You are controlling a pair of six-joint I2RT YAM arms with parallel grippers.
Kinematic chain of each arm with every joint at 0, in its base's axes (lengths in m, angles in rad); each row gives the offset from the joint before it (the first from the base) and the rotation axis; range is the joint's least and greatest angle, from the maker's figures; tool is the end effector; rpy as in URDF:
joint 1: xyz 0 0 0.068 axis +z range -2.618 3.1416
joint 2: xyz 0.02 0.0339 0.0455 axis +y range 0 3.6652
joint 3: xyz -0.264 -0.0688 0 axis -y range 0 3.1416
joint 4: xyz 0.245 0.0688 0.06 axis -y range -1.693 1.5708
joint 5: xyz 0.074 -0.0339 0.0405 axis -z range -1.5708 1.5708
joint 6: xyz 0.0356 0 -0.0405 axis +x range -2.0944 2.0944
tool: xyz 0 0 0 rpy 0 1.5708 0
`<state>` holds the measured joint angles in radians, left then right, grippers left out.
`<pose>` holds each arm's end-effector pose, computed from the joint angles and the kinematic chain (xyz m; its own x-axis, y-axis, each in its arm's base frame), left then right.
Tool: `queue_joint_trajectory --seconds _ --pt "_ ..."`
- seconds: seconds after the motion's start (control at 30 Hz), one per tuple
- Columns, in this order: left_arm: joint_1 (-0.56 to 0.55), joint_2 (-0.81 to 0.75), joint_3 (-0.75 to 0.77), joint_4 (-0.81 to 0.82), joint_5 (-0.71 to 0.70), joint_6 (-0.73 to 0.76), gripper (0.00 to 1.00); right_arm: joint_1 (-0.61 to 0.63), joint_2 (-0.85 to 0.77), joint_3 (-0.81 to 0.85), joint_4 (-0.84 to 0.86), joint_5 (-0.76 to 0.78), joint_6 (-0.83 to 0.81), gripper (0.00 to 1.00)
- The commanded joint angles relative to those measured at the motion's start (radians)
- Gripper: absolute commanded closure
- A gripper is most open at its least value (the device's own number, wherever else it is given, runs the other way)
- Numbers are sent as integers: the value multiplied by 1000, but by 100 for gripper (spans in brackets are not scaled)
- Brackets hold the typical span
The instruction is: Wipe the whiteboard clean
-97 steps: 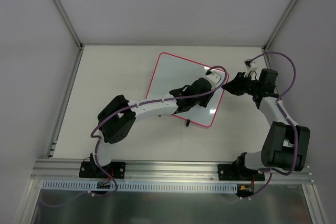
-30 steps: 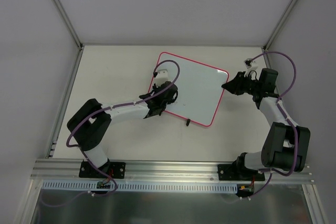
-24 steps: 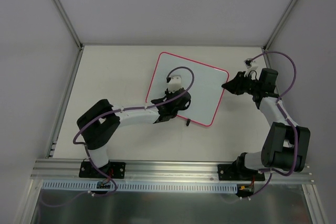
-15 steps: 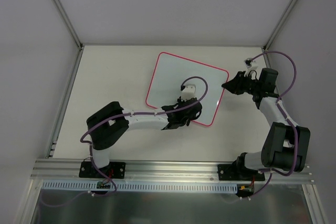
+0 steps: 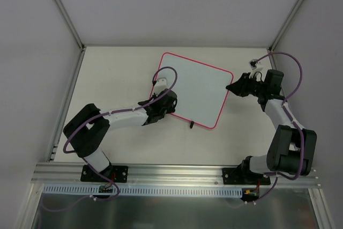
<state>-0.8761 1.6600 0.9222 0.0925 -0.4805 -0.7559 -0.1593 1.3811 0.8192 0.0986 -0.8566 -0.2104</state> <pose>0.2364 -0.2580 0.1926 -0.5853 -0.2478 -0.7720 0.0596 0.9364 -0.3457 0.2971 -0.0205 0.2495 -0.3138 -0.0881 -0.9454 -0.6432 0.7521 0.1434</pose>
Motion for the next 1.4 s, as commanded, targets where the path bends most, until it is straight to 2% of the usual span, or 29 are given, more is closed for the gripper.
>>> queue_joint_trajectory --seconds 0.0,0.27,0.43,0.6,0.77,0.87,0.9,1.1,1.17,1.23,1.27,1.3,1.37 --pt "87 35 -66 -111 -116 12 100 26 -10 -14 -5 -24 -37 100" --pt "101 76 29 -109 -76 121 100 26 -14 -12 -5 -27 -35 100" --pt "33 106 157 -111 -73 222 100 26 -13 -11 -4 -22 -34 100" --pt "0 80 190 -112 -60 230 100 26 -14 -12 -4 -4 -30 96" --pt "-9 20 175 -120 -40 240 100 24 -19 -9 -5 11 -18 82" --pt "-11 -23 168 -126 -38 245 100 24 -39 -9 -5 30 -12 68" --pt "-11 -34 168 -135 -44 248 100 23 -46 -14 -7 51 -4 62" --pt "-9 -112 187 -177 -95 303 100 12 -161 -28 -22 177 31 41" --pt "3 -144 185 -191 -109 317 100 9 -195 -22 -66 211 26 36" --pt "22 -172 172 -209 -107 316 100 4 -246 -2 -136 258 23 20" --pt "57 -201 164 -215 -90 314 100 1 -261 6 -161 275 17 19" --pt "77 -213 158 -224 -81 313 100 1 -299 17 -189 327 14 13" --pt "124 -250 135 -255 -66 317 100 0 -342 41 -261 382 20 12"
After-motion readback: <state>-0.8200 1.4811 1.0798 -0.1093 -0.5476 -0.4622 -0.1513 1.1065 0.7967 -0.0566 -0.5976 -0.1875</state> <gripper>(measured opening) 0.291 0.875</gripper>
